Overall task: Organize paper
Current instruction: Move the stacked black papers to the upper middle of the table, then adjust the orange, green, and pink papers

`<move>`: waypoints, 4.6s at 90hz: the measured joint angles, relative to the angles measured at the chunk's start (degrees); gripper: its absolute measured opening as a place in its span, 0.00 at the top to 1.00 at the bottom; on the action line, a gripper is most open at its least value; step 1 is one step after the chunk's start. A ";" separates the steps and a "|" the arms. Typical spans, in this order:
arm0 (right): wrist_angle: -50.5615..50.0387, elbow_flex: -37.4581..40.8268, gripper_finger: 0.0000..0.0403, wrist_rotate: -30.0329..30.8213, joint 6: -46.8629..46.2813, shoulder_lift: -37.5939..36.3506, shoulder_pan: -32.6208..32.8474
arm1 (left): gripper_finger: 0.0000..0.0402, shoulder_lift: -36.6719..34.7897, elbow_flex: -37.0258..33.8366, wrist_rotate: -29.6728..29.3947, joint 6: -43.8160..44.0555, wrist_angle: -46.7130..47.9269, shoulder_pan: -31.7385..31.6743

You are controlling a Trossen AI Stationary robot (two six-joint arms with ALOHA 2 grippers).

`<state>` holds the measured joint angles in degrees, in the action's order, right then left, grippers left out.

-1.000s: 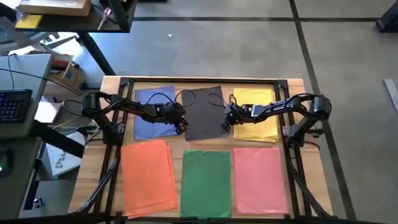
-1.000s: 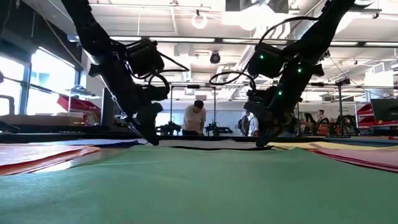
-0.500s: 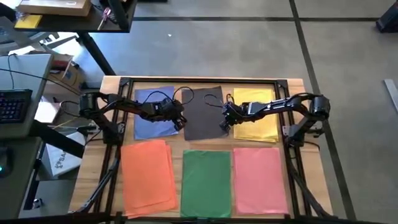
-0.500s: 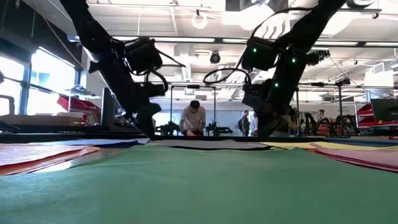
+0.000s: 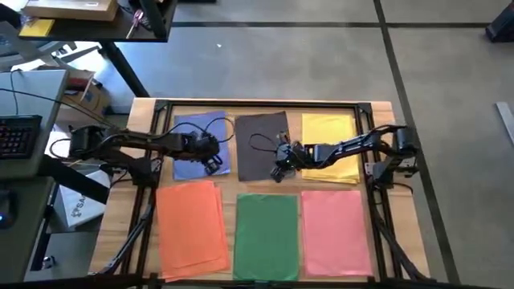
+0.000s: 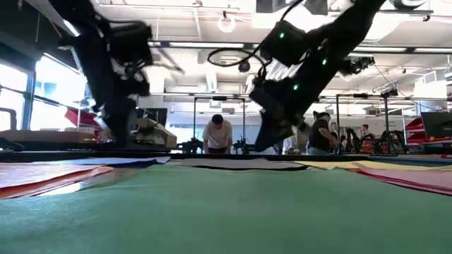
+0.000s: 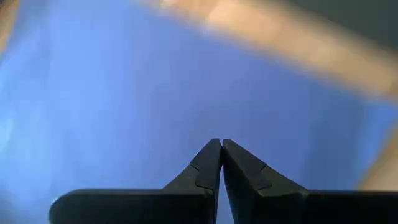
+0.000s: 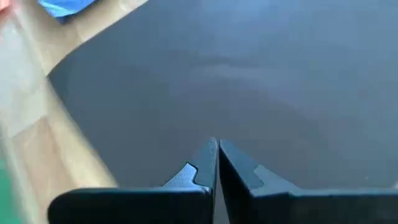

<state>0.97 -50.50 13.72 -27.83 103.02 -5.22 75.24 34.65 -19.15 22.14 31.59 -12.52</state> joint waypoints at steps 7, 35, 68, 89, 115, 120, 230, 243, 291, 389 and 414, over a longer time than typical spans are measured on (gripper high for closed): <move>2.43 0.00 1.00 0.00 -0.66 3.22 -0.53 | 0.99 0.26 -3.36 0.47 0.25 -2.27 -0.91; 4.58 -0.37 1.00 2.99 -6.87 6.99 -0.54 | 0.99 1.21 -9.55 -1.97 -14.65 -15.12 -2.36; 5.50 -0.04 1.00 5.73 -8.29 6.57 -0.15 | 0.99 1.30 -9.49 -2.80 -15.00 -14.74 -2.85; 4.43 0.25 1.00 9.79 -6.44 0.73 0.55 | 0.99 -0.63 -4.00 -7.28 -12.89 -4.87 0.90; 9.65 0.09 1.00 7.89 1.69 -4.40 6.08 | 0.99 -6.90 7.72 -9.22 -1.58 11.96 12.31; 11.20 0.11 1.00 4.71 3.29 -4.31 8.10 | 0.99 -8.25 9.19 -7.44 3.16 14.14 16.28; -10.94 -78.72 1.00 -20.22 8.27 49.32 32.31 | 1.00 -10.33 -12.39 2.50 51.26 8.00 36.43; -11.54 -78.01 1.00 -19.92 9.27 49.27 32.95 | 1.00 -10.27 -12.71 1.54 51.75 4.77 37.16; -15.05 -77.99 1.00 -18.07 11.84 50.78 33.65 | 1.00 -10.03 -12.96 -2.56 50.70 -1.43 37.30; -43.54 -82.71 1.00 5.89 12.59 42.28 32.17 | 1.00 -10.28 9.76 -3.65 49.98 10.73 52.84; -46.73 -79.22 1.00 0.83 17.21 42.49 26.57 | 1.00 -3.30 10.05 -1.07 78.03 11.08 68.52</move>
<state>-45.76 -129.72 14.54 -10.62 145.51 21.35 71.93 44.70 -20.23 100.16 42.66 56.00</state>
